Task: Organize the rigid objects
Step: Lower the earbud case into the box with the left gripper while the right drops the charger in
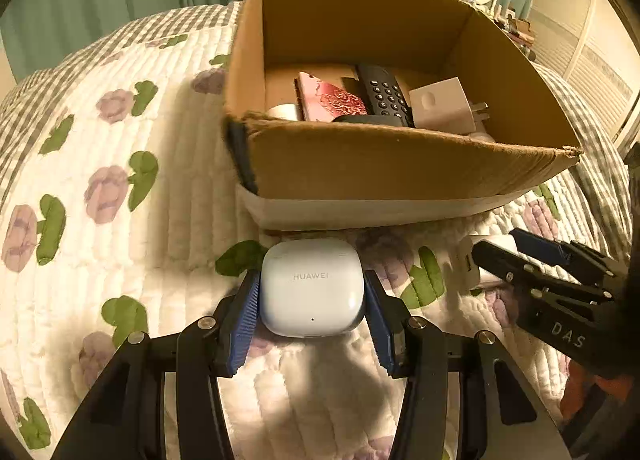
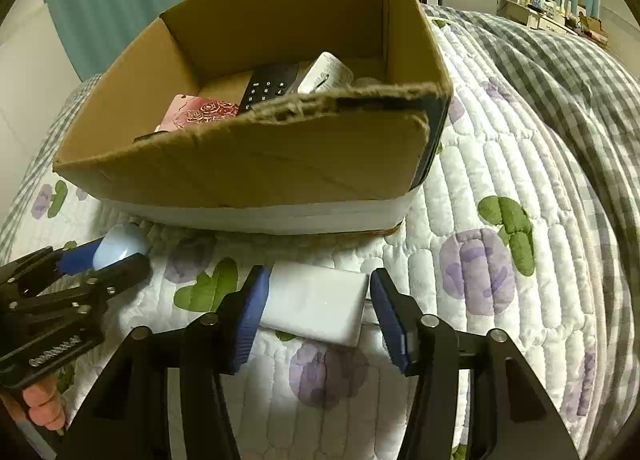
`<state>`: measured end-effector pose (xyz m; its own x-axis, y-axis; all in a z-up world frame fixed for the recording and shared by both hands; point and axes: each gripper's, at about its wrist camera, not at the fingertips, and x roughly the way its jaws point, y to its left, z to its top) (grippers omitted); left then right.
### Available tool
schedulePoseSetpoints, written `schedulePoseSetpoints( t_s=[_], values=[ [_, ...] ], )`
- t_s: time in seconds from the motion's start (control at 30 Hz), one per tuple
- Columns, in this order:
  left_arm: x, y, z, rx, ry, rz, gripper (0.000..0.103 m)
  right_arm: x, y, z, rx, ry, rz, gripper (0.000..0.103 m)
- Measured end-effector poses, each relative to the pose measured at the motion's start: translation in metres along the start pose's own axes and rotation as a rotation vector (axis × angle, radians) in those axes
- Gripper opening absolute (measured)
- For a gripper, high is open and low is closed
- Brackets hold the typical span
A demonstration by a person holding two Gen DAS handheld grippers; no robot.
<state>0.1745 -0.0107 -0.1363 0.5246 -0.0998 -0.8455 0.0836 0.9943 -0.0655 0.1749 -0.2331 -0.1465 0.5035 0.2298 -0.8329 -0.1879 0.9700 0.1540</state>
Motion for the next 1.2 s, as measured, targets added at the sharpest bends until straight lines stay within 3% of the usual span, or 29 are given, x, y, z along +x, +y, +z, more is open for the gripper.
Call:
schedulePoseSetpoints(
  t_s=[0.07, 0.1, 0.23, 0.3, 0.47, 0.63, 0.87, 1.03, 1.2],
  values=[
    [-0.002, 0.003, -0.002, -0.003, 0.000, -0.001, 0.051, 0.016, 0.007, 0.002, 0.002, 0.024, 0.010, 0.073],
    [-0.003, 0.004, -0.003, -0.006, 0.000, -0.003, 0.051, 0.019, 0.009, 0.000, -0.001, 0.037, 0.008, 0.074],
    [-0.001, 0.006, 0.000, -0.005, -0.004, -0.008, 0.051, 0.025, 0.019, -0.005, -0.036, 0.022, -0.038, 0.074],
    [-0.002, 0.006, 0.000, -0.001, -0.006, -0.012, 0.051, 0.027, 0.026, -0.006, -0.058, 0.027, -0.067, 0.065],
    [-0.013, 0.002, 0.000, 0.010, -0.017, -0.016, 0.051, 0.020, 0.036, -0.010, -0.070, 0.010, -0.093, 0.065],
    [-0.039, -0.006, -0.001, 0.021, -0.040, -0.035, 0.051, -0.015, 0.036, -0.012, -0.073, -0.021, -0.104, 0.065],
    [-0.097, -0.026, 0.012, 0.074, -0.127, -0.057, 0.051, -0.090, 0.048, 0.013, -0.094, -0.152, -0.090, 0.065],
    [-0.131, -0.028, 0.046, 0.064, -0.196, -0.060, 0.051, -0.135, 0.053, 0.055, -0.109, -0.236, -0.058, 0.065],
    [-0.127, -0.032, 0.092, 0.049, -0.240, -0.051, 0.051, -0.154, 0.055, 0.095, -0.142, -0.299, -0.055, 0.065]
  ],
)
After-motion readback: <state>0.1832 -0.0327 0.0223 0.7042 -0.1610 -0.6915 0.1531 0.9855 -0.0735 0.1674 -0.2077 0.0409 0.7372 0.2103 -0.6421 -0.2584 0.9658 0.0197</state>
